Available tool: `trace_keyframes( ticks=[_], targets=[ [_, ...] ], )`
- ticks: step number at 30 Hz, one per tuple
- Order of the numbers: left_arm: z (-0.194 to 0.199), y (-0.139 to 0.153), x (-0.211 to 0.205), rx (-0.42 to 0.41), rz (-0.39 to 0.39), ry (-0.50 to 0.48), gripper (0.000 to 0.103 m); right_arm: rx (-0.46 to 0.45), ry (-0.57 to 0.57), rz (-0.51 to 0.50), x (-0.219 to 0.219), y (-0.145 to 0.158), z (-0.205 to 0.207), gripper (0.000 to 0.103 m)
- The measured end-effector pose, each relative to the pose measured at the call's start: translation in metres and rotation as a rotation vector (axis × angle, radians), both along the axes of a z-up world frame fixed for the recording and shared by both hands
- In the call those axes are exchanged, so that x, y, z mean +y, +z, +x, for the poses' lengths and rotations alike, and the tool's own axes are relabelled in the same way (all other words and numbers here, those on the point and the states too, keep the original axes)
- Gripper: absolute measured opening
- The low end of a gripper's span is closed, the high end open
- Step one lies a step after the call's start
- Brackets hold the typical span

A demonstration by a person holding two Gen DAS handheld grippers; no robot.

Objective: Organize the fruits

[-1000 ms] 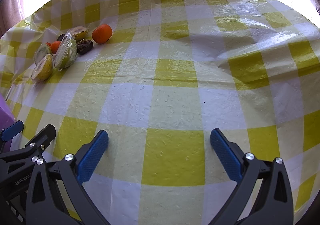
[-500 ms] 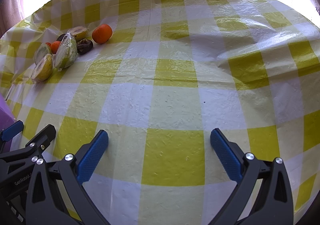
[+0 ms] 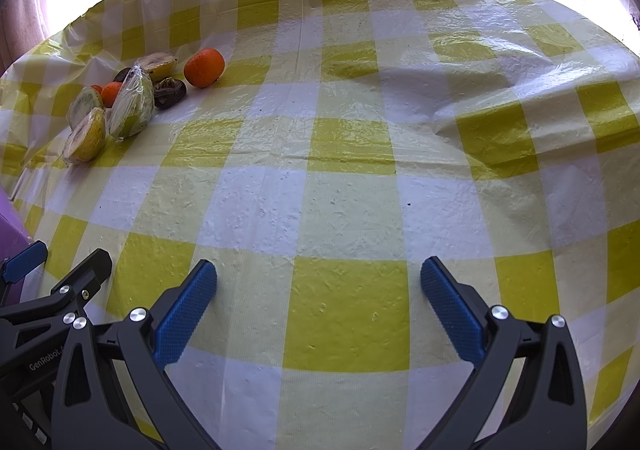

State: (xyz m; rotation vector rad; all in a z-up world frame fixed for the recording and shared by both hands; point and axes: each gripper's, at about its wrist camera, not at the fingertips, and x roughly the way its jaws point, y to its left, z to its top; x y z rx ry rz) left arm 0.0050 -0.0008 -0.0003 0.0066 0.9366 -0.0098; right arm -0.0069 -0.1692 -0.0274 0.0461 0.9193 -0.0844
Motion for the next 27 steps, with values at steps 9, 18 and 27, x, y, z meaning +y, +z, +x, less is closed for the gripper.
trace_keyframes(
  ticks=[9, 18, 27],
  targets=[
    [0.0, 0.0, 0.0, 0.0, 0.0, 0.0, 0.099, 0.018, 0.145, -0.047, 0.015, 0.014, 0.05, 0.102],
    [0.0, 0.0, 0.0, 0.0, 0.0, 0.0, 0.099, -0.013, 0.338, -0.104, 0.063, 0.016, 0.169, 0.085],
    [0.007, -0.001, -0.004, 0.003, 0.001, 0.001, 0.099, -0.02, 0.416, 0.025, 0.074, 0.022, 0.216, 0.058]
  ],
)
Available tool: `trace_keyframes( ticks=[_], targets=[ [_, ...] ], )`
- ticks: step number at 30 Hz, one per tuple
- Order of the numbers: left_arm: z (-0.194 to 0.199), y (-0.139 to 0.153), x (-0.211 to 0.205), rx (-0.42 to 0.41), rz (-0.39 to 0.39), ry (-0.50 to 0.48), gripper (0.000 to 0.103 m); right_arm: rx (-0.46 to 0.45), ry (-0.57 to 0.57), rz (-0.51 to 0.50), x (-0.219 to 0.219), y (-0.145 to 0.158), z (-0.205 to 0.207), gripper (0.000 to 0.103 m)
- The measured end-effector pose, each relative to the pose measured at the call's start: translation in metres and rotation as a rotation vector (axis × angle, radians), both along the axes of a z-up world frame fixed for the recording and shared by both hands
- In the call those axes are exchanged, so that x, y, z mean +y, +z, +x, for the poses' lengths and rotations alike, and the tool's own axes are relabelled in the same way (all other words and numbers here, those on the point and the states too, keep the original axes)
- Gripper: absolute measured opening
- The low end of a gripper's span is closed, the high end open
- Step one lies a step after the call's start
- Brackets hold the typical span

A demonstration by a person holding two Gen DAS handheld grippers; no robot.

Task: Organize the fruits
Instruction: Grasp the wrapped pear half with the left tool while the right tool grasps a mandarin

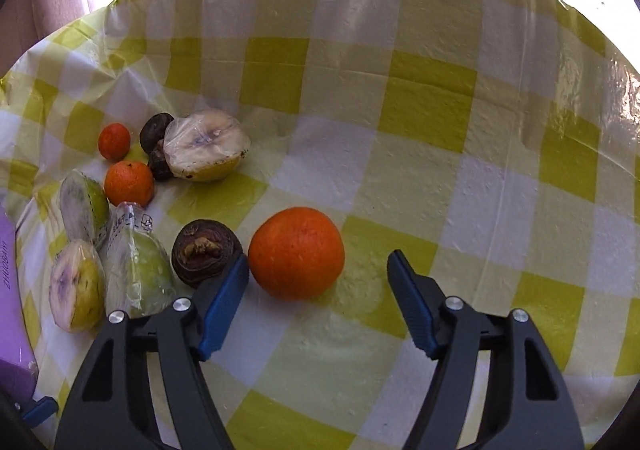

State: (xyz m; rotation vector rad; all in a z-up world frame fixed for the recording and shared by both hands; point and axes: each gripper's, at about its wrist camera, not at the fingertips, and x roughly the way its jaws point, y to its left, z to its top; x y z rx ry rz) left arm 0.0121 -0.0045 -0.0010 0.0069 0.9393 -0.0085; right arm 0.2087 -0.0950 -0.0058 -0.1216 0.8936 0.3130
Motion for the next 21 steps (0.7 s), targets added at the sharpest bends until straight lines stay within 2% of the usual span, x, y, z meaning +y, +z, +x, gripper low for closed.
trace_keyframes(
  ticks=[1, 2, 6, 12, 16, 17, 18, 21],
  targets=[
    [0.003, 0.0, -0.001, 0.0, -0.003, -0.002, 0.099, 0.005, 0.019, 0.018, 0.001, 0.0, 0.001, 0.048],
    [0.003, 0.001, -0.001, 0.005, -0.002, 0.001, 0.099, 0.002, 0.02, 0.015, 0.002, 0.001, 0.001, 0.045],
    [0.024, 0.002, -0.001, 0.012, -0.019, 0.024, 0.099, -0.017, -0.023, 0.042, -0.01, 0.007, -0.019, 0.045],
    [0.064, 0.005, 0.01, -0.006, -0.061, 0.113, 0.097, -0.03, -0.154, 0.157, -0.071, 0.013, -0.077, 0.045],
    [0.094, 0.009, 0.032, -0.021, -0.051, 0.239, 0.096, -0.021, -0.219, 0.236, -0.097, 0.005, -0.116, 0.045],
    [0.102, 0.008, 0.038, -0.007, -0.044, 0.264, 0.099, -0.022, -0.231, 0.255, -0.104, 0.004, -0.125, 0.045],
    [0.108, 0.008, 0.043, -0.004, -0.022, 0.279, 0.099, -0.032, -0.238, 0.268, -0.111, 0.006, -0.134, 0.045],
    [0.119, 0.009, 0.057, -0.006, -0.028, 0.31, 0.096, -0.053, -0.248, 0.28, -0.115, 0.008, -0.146, 0.045]
  ],
)
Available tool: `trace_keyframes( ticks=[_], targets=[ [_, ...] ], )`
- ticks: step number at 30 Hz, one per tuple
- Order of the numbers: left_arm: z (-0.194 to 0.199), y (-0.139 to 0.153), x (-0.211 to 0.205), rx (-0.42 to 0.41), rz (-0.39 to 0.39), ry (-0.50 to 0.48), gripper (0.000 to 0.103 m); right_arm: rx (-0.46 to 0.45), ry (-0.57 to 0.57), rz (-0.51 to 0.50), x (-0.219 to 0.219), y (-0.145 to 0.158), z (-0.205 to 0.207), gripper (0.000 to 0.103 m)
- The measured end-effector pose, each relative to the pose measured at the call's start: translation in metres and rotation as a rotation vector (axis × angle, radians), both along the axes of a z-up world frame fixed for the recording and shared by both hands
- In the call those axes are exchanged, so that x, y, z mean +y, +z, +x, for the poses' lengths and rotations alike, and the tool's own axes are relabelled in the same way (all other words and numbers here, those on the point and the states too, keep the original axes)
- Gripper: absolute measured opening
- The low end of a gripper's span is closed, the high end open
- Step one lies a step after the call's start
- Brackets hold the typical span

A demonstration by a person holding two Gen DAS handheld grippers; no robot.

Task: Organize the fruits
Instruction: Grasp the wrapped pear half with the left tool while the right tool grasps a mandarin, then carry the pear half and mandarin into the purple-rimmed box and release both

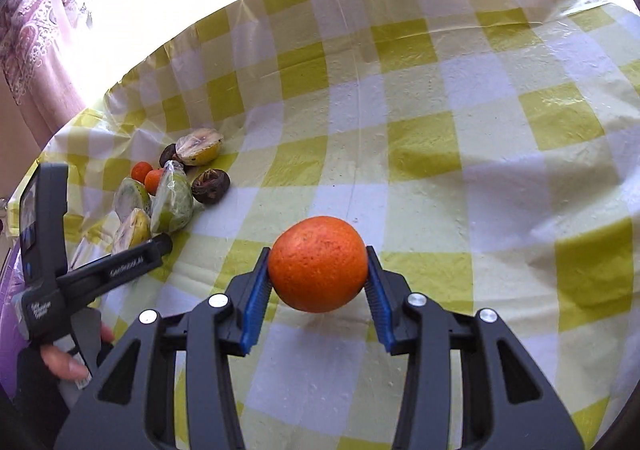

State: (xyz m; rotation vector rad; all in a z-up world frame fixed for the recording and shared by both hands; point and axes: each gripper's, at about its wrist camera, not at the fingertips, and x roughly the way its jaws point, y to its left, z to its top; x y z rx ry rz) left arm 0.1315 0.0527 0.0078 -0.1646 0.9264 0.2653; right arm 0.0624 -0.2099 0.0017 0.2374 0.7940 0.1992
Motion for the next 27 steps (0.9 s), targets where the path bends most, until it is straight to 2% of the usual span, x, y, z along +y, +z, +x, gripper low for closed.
trace_keyframes(
  ticks=[1, 2, 3, 7, 9, 11, 14, 21, 27],
  targets=[
    [0.0, 0.002, 0.001, -0.013, 0.006, -0.006, 0.086, -0.002, -0.003, -0.002, -0.001, 0.0, -0.002, 0.045],
    [-0.004, 0.005, -0.001, -0.042, 0.013, -0.036, 0.059, -0.003, -0.005, -0.012, 0.002, 0.001, -0.001, 0.045],
    [-0.007, 0.004, -0.007, -0.044, 0.04, -0.061, 0.06, -0.006, -0.006, -0.025, 0.005, 0.001, -0.001, 0.045],
    [-0.028, 0.003, -0.027, -0.056, 0.02, -0.202, 0.059, 0.005, -0.011, -0.038, 0.011, 0.002, -0.002, 0.045],
    [-0.045, 0.003, -0.04, -0.065, -0.011, -0.284, 0.06, 0.017, -0.045, -0.033, 0.007, 0.003, -0.008, 0.045],
    [-0.066, 0.002, -0.051, -0.067, -0.017, -0.336, 0.06, 0.009, -0.074, -0.019, 0.003, 0.004, -0.02, 0.045],
    [-0.1, 0.004, -0.063, -0.08, -0.07, -0.41, 0.06, 0.015, -0.119, 0.02, -0.003, 0.004, -0.04, 0.045],
    [-0.15, 0.002, -0.049, -0.104, -0.16, -0.45, 0.06, -0.025, -0.192, 0.042, -0.001, 0.008, -0.1, 0.045],
    [-0.168, 0.004, -0.04, -0.126, -0.177, -0.431, 0.06, -0.046, -0.158, 0.007, 0.019, 0.009, -0.127, 0.045]
  ],
)
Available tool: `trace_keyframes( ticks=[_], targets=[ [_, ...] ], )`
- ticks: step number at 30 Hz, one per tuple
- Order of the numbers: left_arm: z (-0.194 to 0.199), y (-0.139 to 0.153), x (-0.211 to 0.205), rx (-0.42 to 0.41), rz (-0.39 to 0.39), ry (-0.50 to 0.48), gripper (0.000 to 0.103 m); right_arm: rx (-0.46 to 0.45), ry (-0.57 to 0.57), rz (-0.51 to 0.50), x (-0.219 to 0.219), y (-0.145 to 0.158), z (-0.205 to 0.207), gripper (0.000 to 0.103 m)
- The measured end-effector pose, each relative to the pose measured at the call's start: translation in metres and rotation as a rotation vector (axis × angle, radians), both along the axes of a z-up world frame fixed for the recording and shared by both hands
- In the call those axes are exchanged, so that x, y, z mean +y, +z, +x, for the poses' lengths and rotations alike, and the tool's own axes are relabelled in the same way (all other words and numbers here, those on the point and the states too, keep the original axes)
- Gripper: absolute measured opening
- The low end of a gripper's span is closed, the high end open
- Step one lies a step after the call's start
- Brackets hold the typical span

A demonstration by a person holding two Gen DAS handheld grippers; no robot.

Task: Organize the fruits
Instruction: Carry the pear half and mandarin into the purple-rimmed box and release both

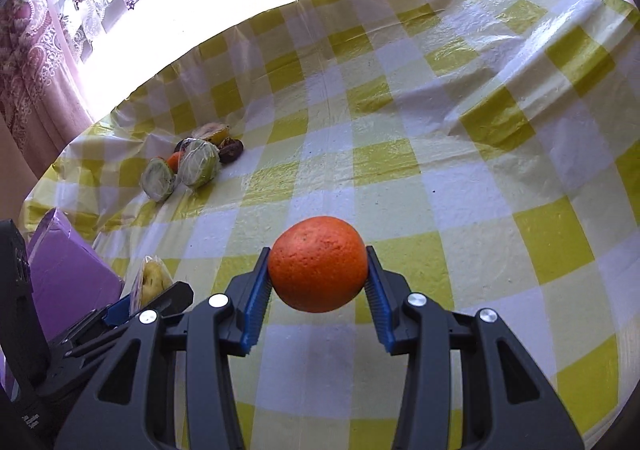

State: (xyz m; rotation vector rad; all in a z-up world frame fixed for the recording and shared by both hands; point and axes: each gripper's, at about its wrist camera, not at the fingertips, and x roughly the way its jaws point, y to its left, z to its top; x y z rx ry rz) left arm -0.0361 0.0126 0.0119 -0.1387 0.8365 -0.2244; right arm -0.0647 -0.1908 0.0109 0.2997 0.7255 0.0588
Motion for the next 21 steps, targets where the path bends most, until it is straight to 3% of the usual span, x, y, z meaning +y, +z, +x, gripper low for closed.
trace_keyframes(
  ticks=[5, 10, 13, 17, 21],
  targets=[
    [-0.021, 0.004, 0.008, -0.024, -0.01, 0.01, 0.06, 0.007, 0.041, -0.019, 0.018, -0.002, -0.013, 0.045],
    [-0.057, 0.022, 0.007, -0.139, 0.04, -0.023, 0.06, 0.014, 0.063, 0.002, 0.028, -0.004, -0.025, 0.045],
    [-0.082, 0.042, 0.015, -0.199, 0.021, -0.032, 0.06, 0.007, 0.08, 0.018, 0.035, 0.0, -0.033, 0.045],
    [-0.118, 0.077, 0.035, -0.308, 0.0, -0.008, 0.06, -0.036, 0.143, 0.031, 0.057, 0.015, -0.047, 0.045],
    [-0.163, 0.117, 0.065, -0.486, -0.024, 0.076, 0.06, -0.155, 0.243, 0.035, 0.091, 0.059, -0.065, 0.045]
  ],
)
